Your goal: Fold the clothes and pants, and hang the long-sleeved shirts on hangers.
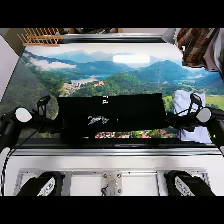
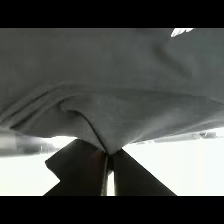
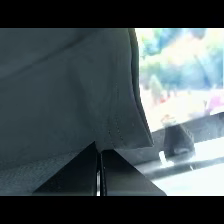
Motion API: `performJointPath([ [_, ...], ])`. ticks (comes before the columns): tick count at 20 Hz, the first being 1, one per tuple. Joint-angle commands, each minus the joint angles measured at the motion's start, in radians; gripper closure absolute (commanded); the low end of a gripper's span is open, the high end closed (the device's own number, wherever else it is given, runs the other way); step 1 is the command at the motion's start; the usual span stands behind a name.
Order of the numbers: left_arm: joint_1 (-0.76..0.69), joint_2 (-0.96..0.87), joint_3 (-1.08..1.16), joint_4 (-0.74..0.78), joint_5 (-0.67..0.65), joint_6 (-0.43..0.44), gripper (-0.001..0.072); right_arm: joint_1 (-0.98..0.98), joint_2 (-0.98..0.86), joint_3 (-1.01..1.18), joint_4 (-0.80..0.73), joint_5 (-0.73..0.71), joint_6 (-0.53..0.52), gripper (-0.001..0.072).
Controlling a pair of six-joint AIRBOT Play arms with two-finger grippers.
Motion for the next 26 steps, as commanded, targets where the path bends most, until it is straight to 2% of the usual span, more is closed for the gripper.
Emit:
performJointPath([
  [1,-0.005,-0.127,0.15,0.005,-0.005,0.027,0.0699,0.0,-0.087,0.101,-0.006,0.015,-0.006,0.0702],
  [12,-0.005,-0.541,0.558,0.0,-0.007,0.052,0.07,0.001,-0.469,0.442,0.014,-0.002,-0.019,0.0701],
  [15,-0.005,-0.618,0.641,-0.007,-0.009,0.052,0.07,0.001,-0.512,0.453,0.108,-0.117,-0.021,0.0698],
  [17,-0.005,-0.652,0.678,-0.006,-0.008,0.051,0.0682,0.002,-0.528,0.454,0.24,-0.227,-0.095,0.0686],
  [18,-0.005,-0.662,0.69,-0.007,-0.002,0.051,0.0407,0.002,-0.533,0.454,0.318,-0.281,-0.161,0.0556],
  [19,-0.005,-0.666,0.702,-0.006,0.02,0.046,0.0094,0.001,-0.537,0.454,0.399,-0.334,-0.226,0.0251],
  [20,-0.003,-0.664,0.713,-0.006,0.042,0.037,0.009,-0.001,-0.536,0.454,0.46,-0.372,-0.266,0.0106],
  [23,0.013,-0.637,0.774,-0.006,0.051,0.008,0.009,-0.041,-0.534,0.473,0.508,-0.36,-0.341,0.0105],
  [26,0.008,-0.59,0.793,-0.006,0.031,0.006,0.0092,-0.141,-0.544,0.474,0.507,-0.219,-0.43,0.0105],
])
